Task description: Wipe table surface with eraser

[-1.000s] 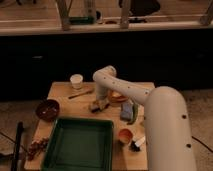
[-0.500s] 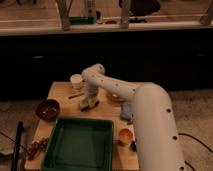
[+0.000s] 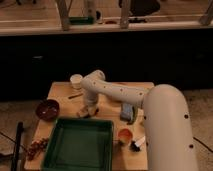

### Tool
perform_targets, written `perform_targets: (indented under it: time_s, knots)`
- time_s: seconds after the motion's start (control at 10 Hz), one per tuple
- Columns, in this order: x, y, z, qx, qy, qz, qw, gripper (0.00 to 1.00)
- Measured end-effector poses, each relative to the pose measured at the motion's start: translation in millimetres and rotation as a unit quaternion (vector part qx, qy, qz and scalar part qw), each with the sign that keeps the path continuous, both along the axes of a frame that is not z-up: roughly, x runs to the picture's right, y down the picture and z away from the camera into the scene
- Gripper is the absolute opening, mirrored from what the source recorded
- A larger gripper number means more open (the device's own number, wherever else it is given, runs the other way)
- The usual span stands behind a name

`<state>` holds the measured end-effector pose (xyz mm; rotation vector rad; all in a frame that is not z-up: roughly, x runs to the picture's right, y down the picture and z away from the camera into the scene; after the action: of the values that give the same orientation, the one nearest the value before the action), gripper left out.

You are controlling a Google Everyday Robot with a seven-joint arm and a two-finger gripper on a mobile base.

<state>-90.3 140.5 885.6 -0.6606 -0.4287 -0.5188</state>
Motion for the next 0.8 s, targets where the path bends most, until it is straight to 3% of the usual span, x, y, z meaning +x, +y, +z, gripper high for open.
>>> perform_targets:
  time_s: [0.3,0.5,0.8]
  knots:
    - [39.8,-2.0,7.2,-0.001,0.032,0.019,0.9993,0.0]
    - [61.6,-17.0,24.4,0.005,0.061,0.039,0.9973,0.0]
    - [53.3,-45.6,44.2,0.02,0.077,0.057,0.9952,0.0]
